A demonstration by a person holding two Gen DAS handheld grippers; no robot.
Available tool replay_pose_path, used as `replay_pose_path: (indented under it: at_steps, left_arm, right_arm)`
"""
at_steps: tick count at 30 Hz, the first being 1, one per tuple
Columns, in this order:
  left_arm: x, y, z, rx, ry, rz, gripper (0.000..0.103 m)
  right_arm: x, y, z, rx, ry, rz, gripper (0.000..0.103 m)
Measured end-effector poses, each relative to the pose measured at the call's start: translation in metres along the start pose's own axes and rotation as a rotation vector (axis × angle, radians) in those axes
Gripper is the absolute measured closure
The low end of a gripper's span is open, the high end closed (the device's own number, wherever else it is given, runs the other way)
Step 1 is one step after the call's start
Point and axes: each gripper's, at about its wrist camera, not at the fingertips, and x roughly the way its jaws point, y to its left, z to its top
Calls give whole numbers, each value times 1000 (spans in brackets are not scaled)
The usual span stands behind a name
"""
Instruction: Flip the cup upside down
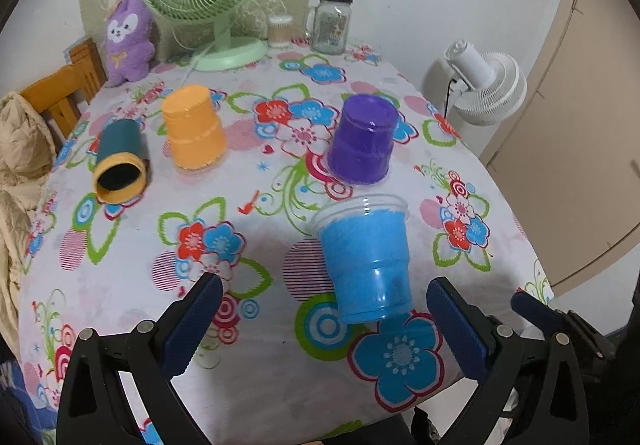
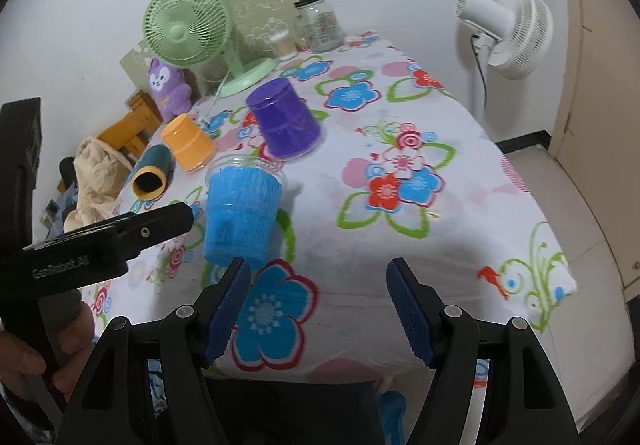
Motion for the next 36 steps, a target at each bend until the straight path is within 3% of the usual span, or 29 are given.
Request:
replay_pose_path:
  at_steps: [20, 27, 36]
  left_arm:
    - [68, -39, -7, 112, 144, -52, 0]
    - [78, -37, -6, 99, 149, -81, 0]
    - [79, -33, -5, 119, 173, -131, 38]
  right_arm:
    - [1, -41, -5, 89, 18, -66, 30]
    - [2, -40, -5, 92, 22, -69, 30]
    - [5, -37, -3, 92, 31, -72, 30]
